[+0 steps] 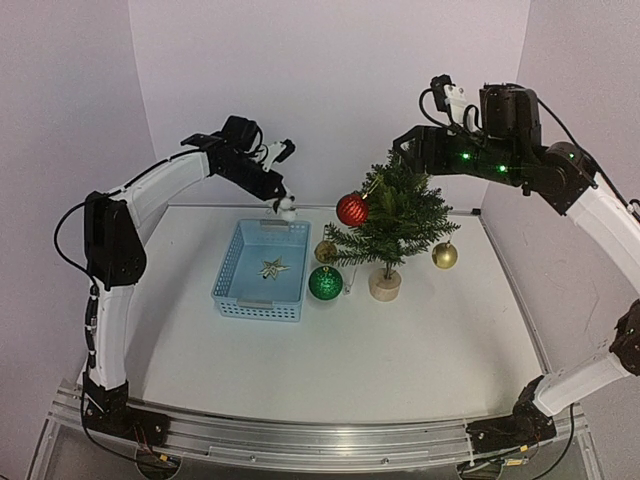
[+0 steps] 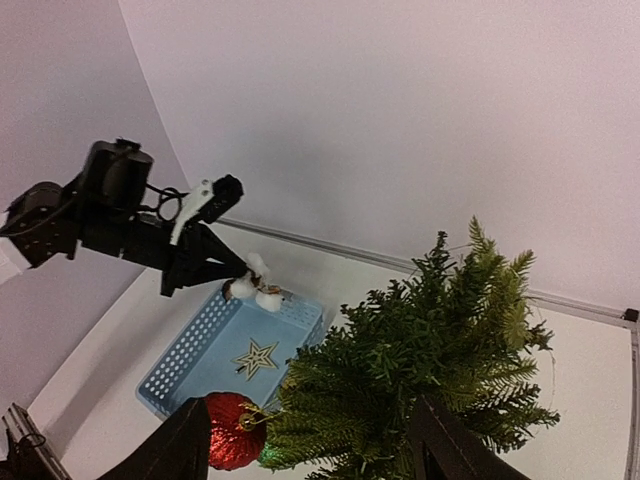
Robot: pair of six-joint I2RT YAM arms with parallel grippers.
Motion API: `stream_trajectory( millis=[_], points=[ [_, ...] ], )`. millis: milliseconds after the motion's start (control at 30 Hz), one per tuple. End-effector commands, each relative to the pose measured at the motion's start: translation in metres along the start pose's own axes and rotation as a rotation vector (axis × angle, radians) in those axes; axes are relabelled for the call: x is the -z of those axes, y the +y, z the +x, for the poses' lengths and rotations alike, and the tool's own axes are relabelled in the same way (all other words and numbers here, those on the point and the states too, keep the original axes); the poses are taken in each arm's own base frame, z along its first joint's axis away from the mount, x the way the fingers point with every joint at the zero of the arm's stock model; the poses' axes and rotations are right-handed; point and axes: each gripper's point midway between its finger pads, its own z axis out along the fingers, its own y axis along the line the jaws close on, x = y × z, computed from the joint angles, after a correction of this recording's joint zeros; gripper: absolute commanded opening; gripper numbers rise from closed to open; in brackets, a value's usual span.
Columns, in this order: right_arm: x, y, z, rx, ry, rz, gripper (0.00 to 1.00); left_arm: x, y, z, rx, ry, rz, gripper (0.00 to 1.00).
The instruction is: Decorate the small christmas tree
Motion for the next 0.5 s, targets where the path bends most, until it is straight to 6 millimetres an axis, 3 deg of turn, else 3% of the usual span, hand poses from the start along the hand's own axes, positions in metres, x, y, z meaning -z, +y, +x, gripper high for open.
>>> stream_trajectory(
  millis=[0,233,333,467],
  points=[
    [0.017,-0.022,-0.029,-0.052,-0.106,0.125,0.68,0.106,-0.067,-0.093,-0.240,-0.260,0.051,0.00],
    [0.028,-0.032,-0.046,-0.064,-0.158,0.182,0.68,0.169,-0.150,-0.150,-0.431,-0.480,0.105,0.00],
    [0.032,-0.038,-0.047,-0.075,-0.171,0.215,0.68,0.192,-0.196,-0.170,-0.509,-0.589,0.162,0.00],
    [0.043,-0.055,-0.046,-0.107,-0.196,0.296,0.68,0.200,-0.255,-0.179,-0.586,-0.680,0.262,0.00]
  ],
)
